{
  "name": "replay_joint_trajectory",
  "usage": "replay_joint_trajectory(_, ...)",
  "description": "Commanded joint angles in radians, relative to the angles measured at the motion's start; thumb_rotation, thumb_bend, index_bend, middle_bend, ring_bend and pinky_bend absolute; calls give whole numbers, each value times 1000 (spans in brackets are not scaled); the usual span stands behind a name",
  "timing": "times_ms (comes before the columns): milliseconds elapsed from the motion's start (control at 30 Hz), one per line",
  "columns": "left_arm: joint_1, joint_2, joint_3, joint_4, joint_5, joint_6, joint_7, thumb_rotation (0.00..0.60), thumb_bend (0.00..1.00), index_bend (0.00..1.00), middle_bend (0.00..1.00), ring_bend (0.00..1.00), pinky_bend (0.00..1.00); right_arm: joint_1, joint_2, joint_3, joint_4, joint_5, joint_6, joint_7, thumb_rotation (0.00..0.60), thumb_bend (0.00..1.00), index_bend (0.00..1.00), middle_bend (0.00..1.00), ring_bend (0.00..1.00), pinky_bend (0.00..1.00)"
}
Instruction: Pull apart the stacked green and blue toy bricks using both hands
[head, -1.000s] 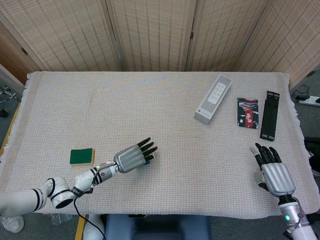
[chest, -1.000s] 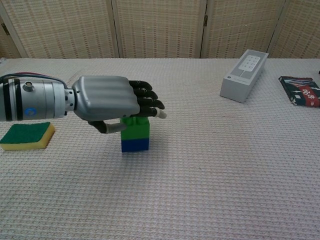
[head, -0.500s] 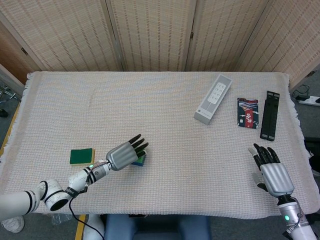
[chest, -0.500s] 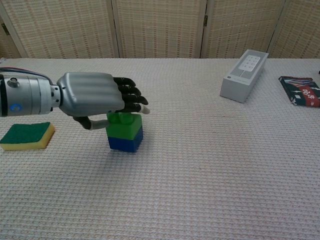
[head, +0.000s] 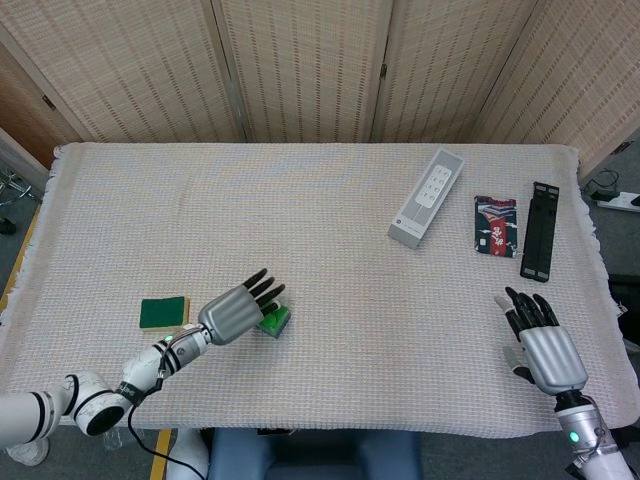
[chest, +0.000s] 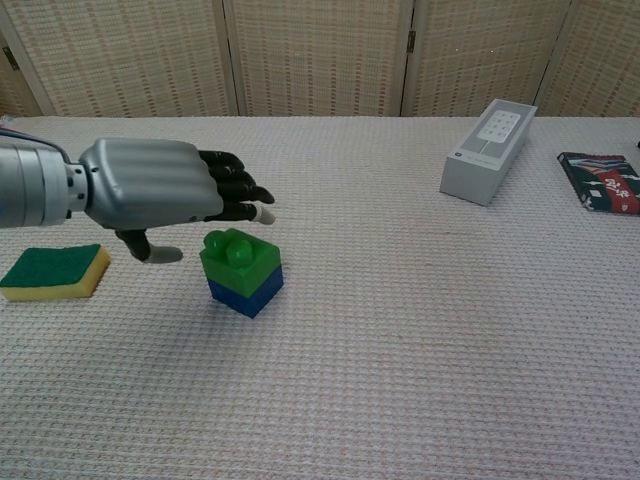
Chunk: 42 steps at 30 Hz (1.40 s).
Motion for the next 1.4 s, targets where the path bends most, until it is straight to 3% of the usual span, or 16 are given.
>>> replay_joint_trajectory(33, -5, 15, 7, -57, -91, 0, 81, 600, 416, 0, 0, 0, 0, 2, 0, -2, 0, -2, -5, -1, 600, 507, 0, 0, 0, 0)
replay_joint_trajectory(267, -46, -8, 9, -115, -283, 28, 183, 600, 402, 0, 0, 0, 0, 4, 2, -4, -2, -6, -5, 3, 600, 508, 0, 0, 0, 0)
replay_joint_trajectory(867, -186, -55, 60, -139, -539, 69, 254, 600, 381, 0, 0, 0, 0, 16, -5, -11, -3, 2, -34, -16, 600, 507, 0, 0, 0, 0)
replay_joint_trajectory(1133, -233, -66, 81, -126, -636, 74, 219, 600, 381, 0, 1, 0, 0, 17, -7, -12, -3, 4, -35, -17, 600, 507, 0, 0, 0, 0)
replay_joint_trajectory(1300, -243, -70, 96, -121, -623, 80, 190, 600, 380, 2, 95, 0, 0, 19, -9, -13, -3, 3, -38, -20, 600, 507, 0, 0, 0, 0)
replay_joint_trajectory(1400, -246, -71, 106, -119, -610, 81, 173, 600, 380, 52, 191, 0, 0, 18, -8, -12, -3, 5, -35, -18, 600, 507, 0, 0, 0, 0)
